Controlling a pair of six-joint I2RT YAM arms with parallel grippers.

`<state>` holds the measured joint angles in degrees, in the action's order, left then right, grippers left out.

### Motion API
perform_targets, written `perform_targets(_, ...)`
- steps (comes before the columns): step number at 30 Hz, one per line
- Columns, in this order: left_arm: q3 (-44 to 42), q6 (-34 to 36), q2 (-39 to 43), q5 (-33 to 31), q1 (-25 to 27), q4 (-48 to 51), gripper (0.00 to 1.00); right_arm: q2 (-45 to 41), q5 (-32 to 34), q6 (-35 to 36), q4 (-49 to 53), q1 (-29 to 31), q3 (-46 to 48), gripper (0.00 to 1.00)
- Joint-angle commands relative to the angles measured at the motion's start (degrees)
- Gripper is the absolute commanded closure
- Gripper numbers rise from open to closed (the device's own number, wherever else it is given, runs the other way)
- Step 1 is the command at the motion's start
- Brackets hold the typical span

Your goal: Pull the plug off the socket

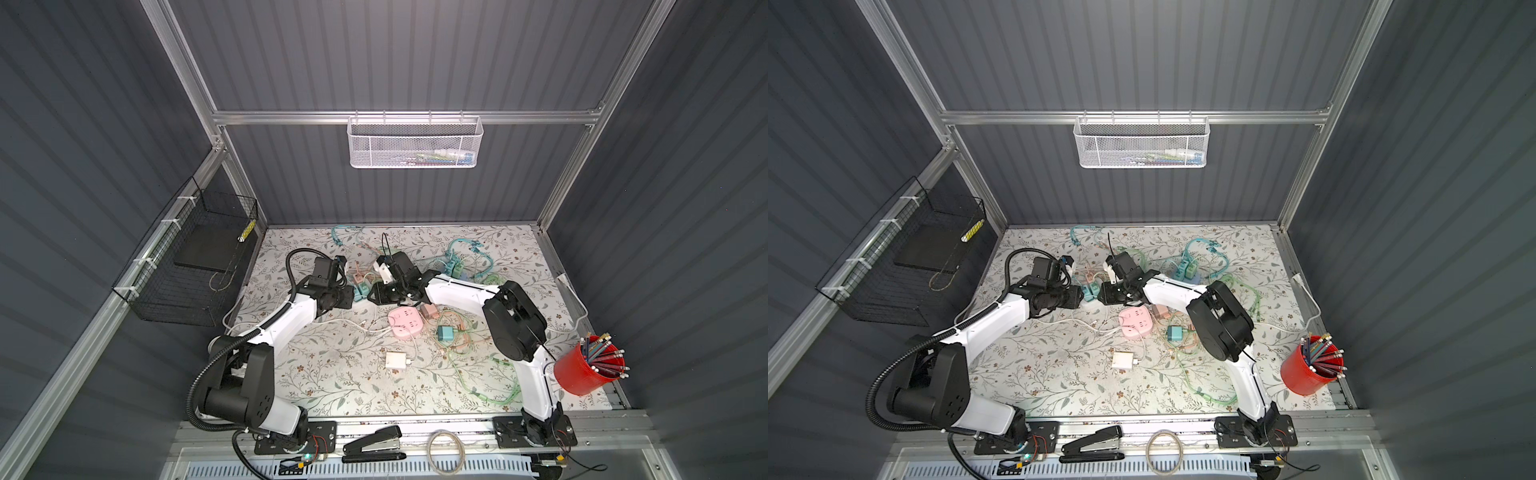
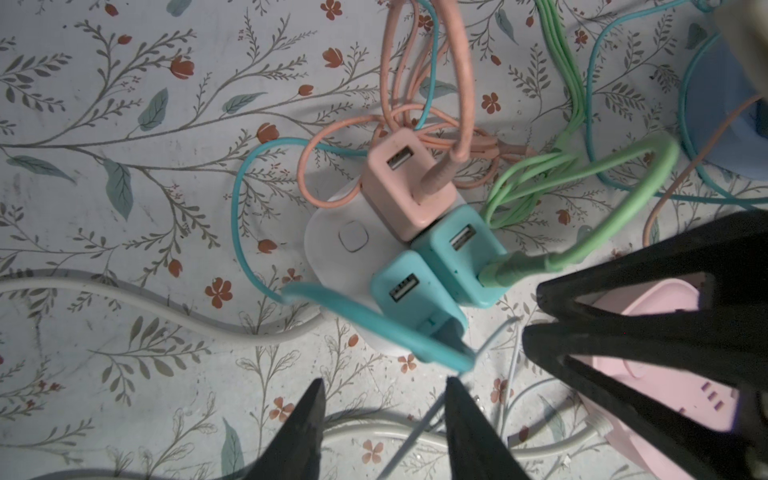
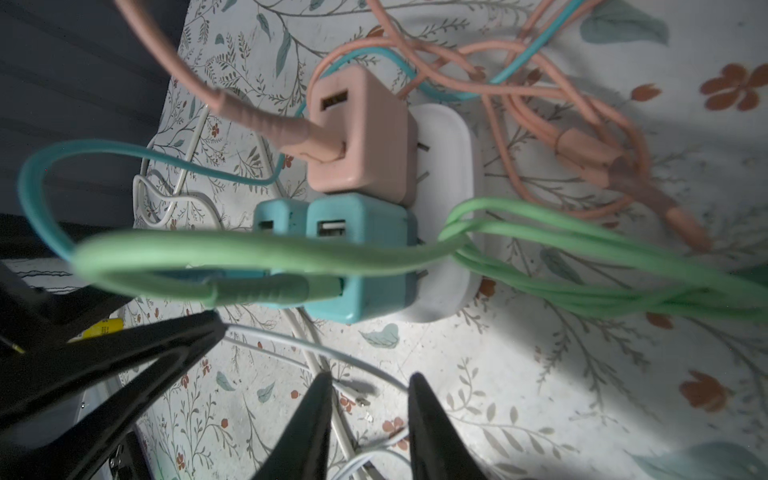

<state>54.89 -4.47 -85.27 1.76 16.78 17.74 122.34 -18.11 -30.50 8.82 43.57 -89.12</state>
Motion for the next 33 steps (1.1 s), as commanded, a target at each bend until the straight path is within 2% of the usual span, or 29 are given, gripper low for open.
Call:
perform_targets(1,2.3,1.7,-0.7,0.9,-0.4,-0.4,0.57,1.2,-0.6,-0.7,0.5,-1.1,-2.5,0.68)
perform_targets(4,2.6,2.0,-1.2,1.0,-0.4,-0.3,0.60,2.2,-3.9,-0.6,0.7,-1.4,-3.6,0.69)
perform_targets(12,2.4,3.4,-2.2,0.9,-0.5,-0.4,0.61,4.5,-5.2,-0.2,1.7,-1.6,-5.6,0.70)
perform_targets(18,3.1,4.5,-4.4,1.1,-0.5,-0.7,0.59,6.5,-5.8,-0.7,2.8,-1.8,-7.5,0.71)
perform_targets(27,4.8,6.3,-8.3,2.7,-0.5,-3.3,0.51,8.1,-5.3,-3.6,2.5,-3.5,-9.2,0.71)
perform_targets(33,7.4,7.9,-12.2,5.7,-0.5,-5.2,0.48,8.9,-5.1,-3.4,3.2,-4.8,-10.2,0.69)
